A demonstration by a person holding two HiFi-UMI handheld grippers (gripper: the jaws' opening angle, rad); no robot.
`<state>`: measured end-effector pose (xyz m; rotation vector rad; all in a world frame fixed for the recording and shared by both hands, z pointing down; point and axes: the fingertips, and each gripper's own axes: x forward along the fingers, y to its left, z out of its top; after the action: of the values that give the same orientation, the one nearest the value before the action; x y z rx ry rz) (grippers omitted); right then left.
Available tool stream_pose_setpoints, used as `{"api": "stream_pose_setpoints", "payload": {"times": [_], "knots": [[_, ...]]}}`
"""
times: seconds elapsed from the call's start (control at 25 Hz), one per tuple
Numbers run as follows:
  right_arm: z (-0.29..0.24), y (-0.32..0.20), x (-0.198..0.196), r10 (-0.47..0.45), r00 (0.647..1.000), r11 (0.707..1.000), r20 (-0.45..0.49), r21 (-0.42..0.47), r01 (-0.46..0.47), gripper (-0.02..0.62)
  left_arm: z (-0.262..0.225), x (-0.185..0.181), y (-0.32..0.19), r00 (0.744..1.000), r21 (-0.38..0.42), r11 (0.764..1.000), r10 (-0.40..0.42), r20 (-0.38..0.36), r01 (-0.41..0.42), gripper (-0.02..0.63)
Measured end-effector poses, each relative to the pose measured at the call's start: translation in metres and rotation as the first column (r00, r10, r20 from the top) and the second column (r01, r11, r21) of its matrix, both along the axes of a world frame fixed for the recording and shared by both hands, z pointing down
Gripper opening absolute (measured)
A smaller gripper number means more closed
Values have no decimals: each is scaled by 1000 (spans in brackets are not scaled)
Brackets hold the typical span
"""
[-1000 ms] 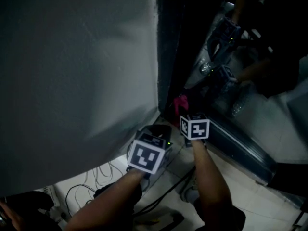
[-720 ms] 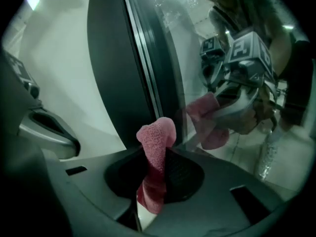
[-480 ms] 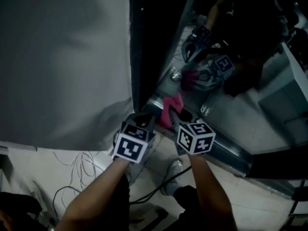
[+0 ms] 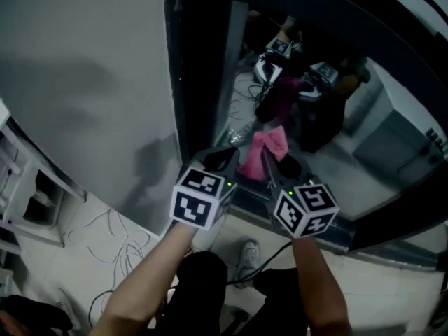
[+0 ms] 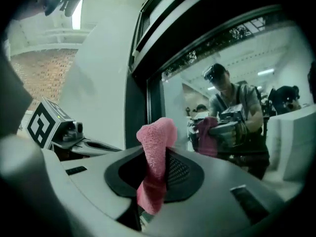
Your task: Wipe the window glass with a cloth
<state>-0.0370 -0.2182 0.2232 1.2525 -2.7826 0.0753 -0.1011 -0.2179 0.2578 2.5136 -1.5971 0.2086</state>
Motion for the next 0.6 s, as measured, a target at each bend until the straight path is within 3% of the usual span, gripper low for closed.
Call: {"api": "stream_pose_setpoints", "payload": {"times": [0.32, 0.6], "knots": [[-103, 58, 56, 56, 995, 987, 79, 149, -67, 66, -107, 43, 47, 997, 136, 988, 74, -1, -73, 0], [-152, 119, 103, 114, 988, 973, 107, 191, -133, 67, -150, 85, 105, 988, 180, 972, 156, -16, -151, 0]]}}
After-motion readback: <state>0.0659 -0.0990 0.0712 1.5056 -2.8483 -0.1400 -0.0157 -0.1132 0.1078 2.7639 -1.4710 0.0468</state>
